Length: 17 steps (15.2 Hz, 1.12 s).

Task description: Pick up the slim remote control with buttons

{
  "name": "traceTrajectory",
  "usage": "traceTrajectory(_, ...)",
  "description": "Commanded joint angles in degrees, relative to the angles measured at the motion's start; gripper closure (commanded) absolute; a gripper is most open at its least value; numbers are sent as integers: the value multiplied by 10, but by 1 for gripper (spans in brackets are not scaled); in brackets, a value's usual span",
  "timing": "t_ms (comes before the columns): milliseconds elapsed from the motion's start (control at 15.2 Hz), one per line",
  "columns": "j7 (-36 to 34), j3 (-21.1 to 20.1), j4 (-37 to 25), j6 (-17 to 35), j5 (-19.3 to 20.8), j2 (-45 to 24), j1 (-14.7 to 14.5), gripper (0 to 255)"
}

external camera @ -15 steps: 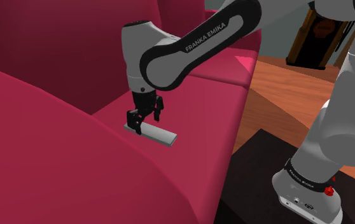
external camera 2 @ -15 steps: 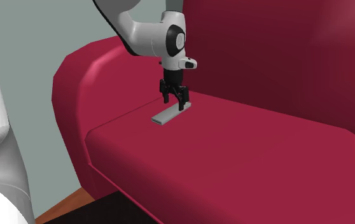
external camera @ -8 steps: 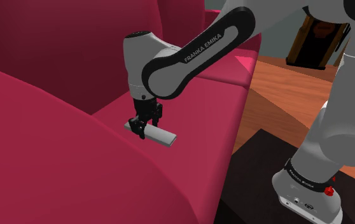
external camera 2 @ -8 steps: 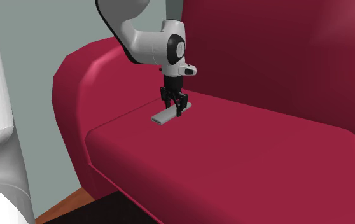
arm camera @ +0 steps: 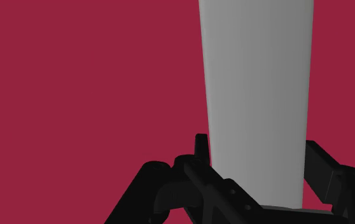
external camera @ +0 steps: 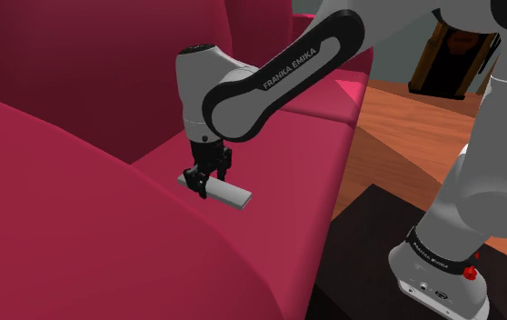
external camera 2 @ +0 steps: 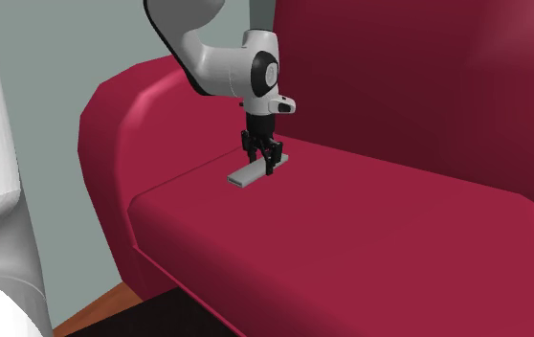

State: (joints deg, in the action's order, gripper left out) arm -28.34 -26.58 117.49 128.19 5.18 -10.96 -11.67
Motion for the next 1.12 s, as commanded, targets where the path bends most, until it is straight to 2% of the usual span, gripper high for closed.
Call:
traceTrajectory(0,1,-1,-3,-7,-3,3,1,255)
traceTrajectory(924,20,-5,-60,-106,-32,51,7,255)
traceTrajectory(1056,20,-5,-61,-107,-32,52,7,255)
